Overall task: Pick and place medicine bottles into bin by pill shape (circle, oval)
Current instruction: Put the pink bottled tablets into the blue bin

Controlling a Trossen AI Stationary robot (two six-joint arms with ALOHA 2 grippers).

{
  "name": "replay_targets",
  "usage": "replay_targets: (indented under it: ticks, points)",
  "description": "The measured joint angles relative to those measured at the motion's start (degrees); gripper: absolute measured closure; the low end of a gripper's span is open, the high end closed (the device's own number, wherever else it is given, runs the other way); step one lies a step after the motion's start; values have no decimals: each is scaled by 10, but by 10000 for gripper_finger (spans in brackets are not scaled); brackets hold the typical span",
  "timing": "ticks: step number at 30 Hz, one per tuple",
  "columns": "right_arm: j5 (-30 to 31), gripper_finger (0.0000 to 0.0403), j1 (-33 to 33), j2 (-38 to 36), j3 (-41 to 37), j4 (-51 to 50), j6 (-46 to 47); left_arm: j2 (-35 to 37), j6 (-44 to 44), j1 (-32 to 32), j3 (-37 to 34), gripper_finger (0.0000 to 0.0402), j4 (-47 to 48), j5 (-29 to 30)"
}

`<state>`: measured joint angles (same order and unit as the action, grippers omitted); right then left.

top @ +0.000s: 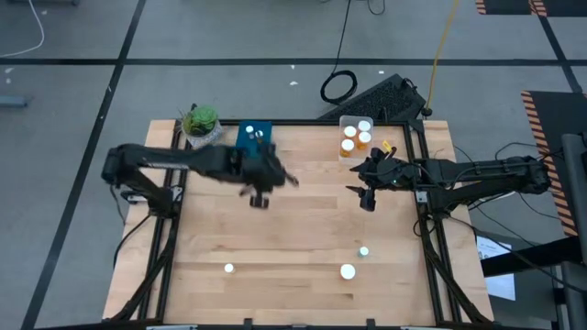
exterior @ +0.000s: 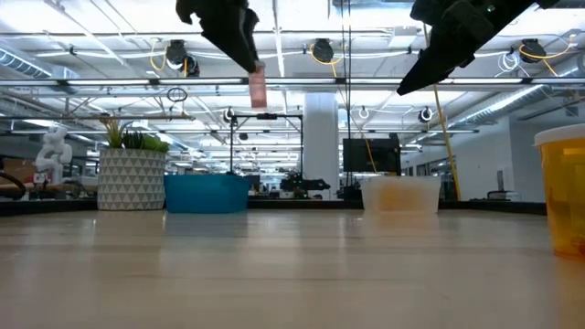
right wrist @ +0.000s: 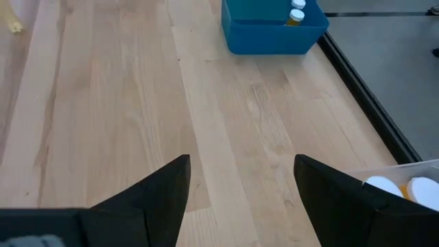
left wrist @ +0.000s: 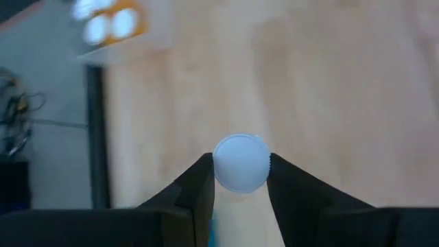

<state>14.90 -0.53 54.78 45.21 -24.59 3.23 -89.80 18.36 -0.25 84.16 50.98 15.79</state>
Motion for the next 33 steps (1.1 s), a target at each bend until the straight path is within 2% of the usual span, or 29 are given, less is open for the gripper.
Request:
replay_targets:
  ticks: [6, 11, 16, 22, 33]
  points:
    - [0, 148, 0, 0, 0, 1, 1, 43, 41, 115, 0, 275, 14, -1]
    - [0, 148, 0, 0, 0, 8, 0, 44, 51, 210, -4, 275, 24, -10]
    - [0, 148, 0, 0, 0, 9, -4, 43, 64, 281, -40, 275, 0, -34]
    - [0, 148, 0, 0, 0, 8, -8, 43, 60, 334, -110, 275, -45, -42]
    - [0, 148, 0, 0, 0, 8, -9, 43, 60, 376, -239, 275, -176, -86]
